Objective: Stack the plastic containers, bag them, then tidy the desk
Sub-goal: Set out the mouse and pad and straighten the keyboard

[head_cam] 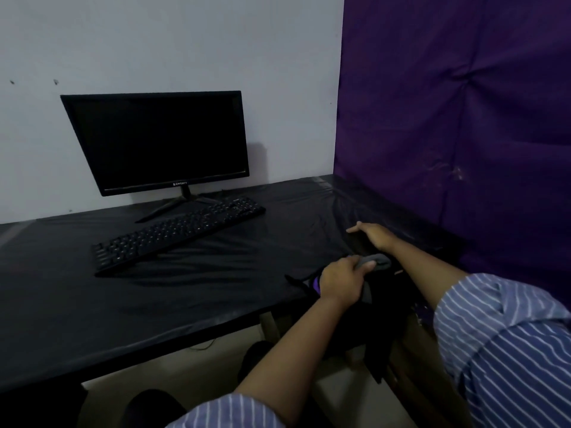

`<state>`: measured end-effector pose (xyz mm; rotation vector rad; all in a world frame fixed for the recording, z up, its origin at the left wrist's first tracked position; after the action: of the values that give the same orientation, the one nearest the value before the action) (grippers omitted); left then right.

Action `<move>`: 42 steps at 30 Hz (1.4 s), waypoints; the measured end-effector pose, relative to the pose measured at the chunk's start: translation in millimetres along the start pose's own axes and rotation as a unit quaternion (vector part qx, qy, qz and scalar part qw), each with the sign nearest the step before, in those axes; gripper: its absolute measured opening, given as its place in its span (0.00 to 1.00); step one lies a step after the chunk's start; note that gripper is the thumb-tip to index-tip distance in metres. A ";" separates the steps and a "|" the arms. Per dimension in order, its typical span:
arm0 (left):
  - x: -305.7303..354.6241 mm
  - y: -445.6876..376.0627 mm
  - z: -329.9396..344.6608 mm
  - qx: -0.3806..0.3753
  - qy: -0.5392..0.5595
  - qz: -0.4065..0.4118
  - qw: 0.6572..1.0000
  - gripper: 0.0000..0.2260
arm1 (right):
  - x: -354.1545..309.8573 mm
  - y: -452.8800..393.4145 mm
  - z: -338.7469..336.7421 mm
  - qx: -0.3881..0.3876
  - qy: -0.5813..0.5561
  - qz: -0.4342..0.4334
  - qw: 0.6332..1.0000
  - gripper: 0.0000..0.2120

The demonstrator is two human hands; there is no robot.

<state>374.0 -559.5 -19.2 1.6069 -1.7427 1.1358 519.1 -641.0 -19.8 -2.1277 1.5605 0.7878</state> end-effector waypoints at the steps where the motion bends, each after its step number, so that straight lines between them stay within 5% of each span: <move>1: -3.6 -1.7 -1.2 -0.019 0.080 -0.020 0.996 0.19 | -0.3 -0.2 -1.5 -0.005 0.000 0.003 1.000 0.21; 4: -5.1 -2.1 -0.3 -0.080 0.405 -0.112 0.904 0.17 | -2.2 -3.3 -7.3 -0.009 -0.001 0.012 1.000 0.23; 6: -2.2 -8.4 -9.3 -0.078 0.520 -0.149 0.837 0.14 | -1.9 -4.5 -11.7 0.000 0.015 0.024 1.000 0.21; 7: -0.7 -15.7 -20.4 -0.061 0.532 -0.151 0.831 0.13 | -4.4 -4.6 -15.3 0.011 0.027 0.022 0.999 0.21; 14: -24.3 -77.8 -137.2 0.151 0.267 -0.056 0.950 0.15 | -41.7 -20.1 -14.3 0.040 0.076 -0.048 0.995 0.19; 21: -57.1 -123.6 -177.2 0.238 0.070 -0.039 0.968 0.17 | -37.0 -41.5 2.0 0.049 0.205 -0.080 0.974 0.20; 37: -105.7 -207.2 -86.6 0.095 -0.062 -0.099 0.989 0.18 | 8.3 -64.4 12.0 0.071 0.294 -0.034 0.953 0.22; 42: -87.1 -214.0 -54.0 0.014 -0.089 -0.055 0.994 0.18 | 9.0 -67.1 11.0 0.078 0.287 -0.031 0.954 0.22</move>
<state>587.6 -456.3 -11.9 1.8470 -1.7289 0.9964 582.6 -620.3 -35.4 -2.3944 1.7357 0.0040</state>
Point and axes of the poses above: each hand's wrist, its own y-axis away from the middle knuckle, its own z-axis out of the palm, x = y × z, the point moved 9 cm from there along -y, towards the middle knuckle, and after that the axes turned 13 degrees about y, right-handed, at the moved point
